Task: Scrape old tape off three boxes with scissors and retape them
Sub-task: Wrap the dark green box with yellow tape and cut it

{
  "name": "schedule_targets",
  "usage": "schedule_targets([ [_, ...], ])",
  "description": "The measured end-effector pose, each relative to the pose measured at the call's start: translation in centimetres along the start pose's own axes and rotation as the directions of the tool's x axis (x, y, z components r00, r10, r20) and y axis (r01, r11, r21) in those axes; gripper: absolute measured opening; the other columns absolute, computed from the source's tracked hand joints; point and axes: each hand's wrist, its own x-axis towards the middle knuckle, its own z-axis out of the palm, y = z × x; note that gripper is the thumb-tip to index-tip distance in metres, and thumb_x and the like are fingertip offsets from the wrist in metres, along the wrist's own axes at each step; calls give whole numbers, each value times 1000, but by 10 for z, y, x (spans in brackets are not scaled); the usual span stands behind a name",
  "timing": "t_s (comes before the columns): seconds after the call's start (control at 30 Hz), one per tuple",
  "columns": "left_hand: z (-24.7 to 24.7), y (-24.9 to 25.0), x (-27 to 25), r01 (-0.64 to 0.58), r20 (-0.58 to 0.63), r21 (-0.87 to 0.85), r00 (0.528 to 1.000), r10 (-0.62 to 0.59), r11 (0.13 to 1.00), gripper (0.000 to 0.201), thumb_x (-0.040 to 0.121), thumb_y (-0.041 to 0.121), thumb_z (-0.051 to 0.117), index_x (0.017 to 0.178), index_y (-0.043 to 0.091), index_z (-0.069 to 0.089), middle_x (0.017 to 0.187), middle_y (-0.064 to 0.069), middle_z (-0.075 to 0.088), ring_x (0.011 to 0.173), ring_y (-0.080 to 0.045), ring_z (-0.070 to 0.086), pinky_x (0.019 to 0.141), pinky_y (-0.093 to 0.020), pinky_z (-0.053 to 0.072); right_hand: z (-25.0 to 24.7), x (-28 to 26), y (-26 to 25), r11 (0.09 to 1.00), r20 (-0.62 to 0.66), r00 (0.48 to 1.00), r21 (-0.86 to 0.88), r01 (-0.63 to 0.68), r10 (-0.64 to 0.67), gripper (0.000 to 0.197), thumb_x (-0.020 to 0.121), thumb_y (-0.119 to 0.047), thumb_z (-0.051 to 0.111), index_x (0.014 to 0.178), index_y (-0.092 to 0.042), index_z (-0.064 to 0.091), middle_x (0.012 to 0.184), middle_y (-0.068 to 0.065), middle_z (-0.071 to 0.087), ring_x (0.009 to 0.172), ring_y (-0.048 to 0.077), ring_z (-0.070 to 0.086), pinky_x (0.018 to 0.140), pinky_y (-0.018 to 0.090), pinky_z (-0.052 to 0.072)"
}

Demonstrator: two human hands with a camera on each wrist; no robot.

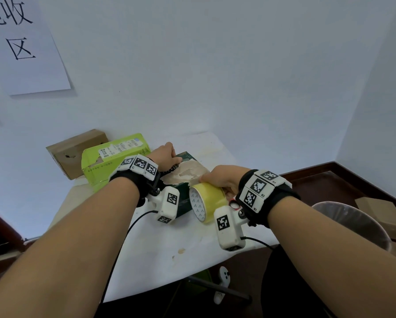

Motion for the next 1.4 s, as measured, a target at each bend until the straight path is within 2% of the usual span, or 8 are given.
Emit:
schedule_targets([
  [0.17,-9,-6,-5,27,129,-184,992,-3,983,10,96,18,52,103,22,46,114,-10,57,92,-24,52,86,-35,43,2,0,-1,997,-10,1000,-77,-7,7,36,101,-39,37,76,-15,38,72,1,36,94,23,43,58,22,30],
  [0.3,-7,-6,-21,-64,142,-340,983,119,938,30,94,2,45,104,24,62,115,-3,58,107,-22,54,96,-33,42,2,1,0,996,-30,999,-86,8,-10,40,101,-39,37,69,-15,32,71,0,34,65,16,39,55,21,27],
  [0.53,3,1,-27,-178,75,126,983,170,976,49,99,7,35,143,25,43,149,-1,33,129,-21,42,99,-24,34,3,-2,1,999,-15,1000,-31,18,-18,30,101,-40,36,103,-10,39,82,6,46,87,24,48,65,26,39],
  [0.7,6,3,-26,-190,106,258,980,168,947,52,99,12,39,148,25,32,151,-3,26,129,-25,39,103,-26,31,4,-5,1,1000,-28,1000,-17,7,-7,32,101,-41,37,95,-10,44,74,2,41,88,23,49,60,23,35],
  [0.9,3,4,-37,-250,153,211,963,221,945,43,102,20,39,144,28,40,146,-5,36,127,-22,39,98,-23,29,6,-7,1,1000,-45,999,20,8,-7,32,100,-41,38,109,-11,42,109,12,50,103,25,51,92,34,41],
  [1.0,-6,9,-51,-285,165,143,951,261,948,40,103,22,40,142,24,45,149,2,36,133,-15,36,101,-20,27,6,-9,1,1000,-72,997,1,27,-27,48,101,-40,37,131,-4,46,131,16,52,121,30,51,100,36,40],
  [1.17,4,5,-68,-297,234,92,934,269,951,56,97,43,48,149,31,31,158,15,19,139,-12,32,111,-25,24,9,-5,4,994,-88,996,110,15,-5,51,98,-41,42,131,-3,45,118,14,57,100,28,56,84,35,46],
  [1.4,20,-12,-71,-364,190,60,918,347,930,61,99,29,50,152,28,19,160,12,7,147,-9,12,118,-26,12,15,-15,16,881,52,996,473,38,-70,49,92,-41,57,119,-1,50,88,8,62,74,18,60,56,27,50],
])
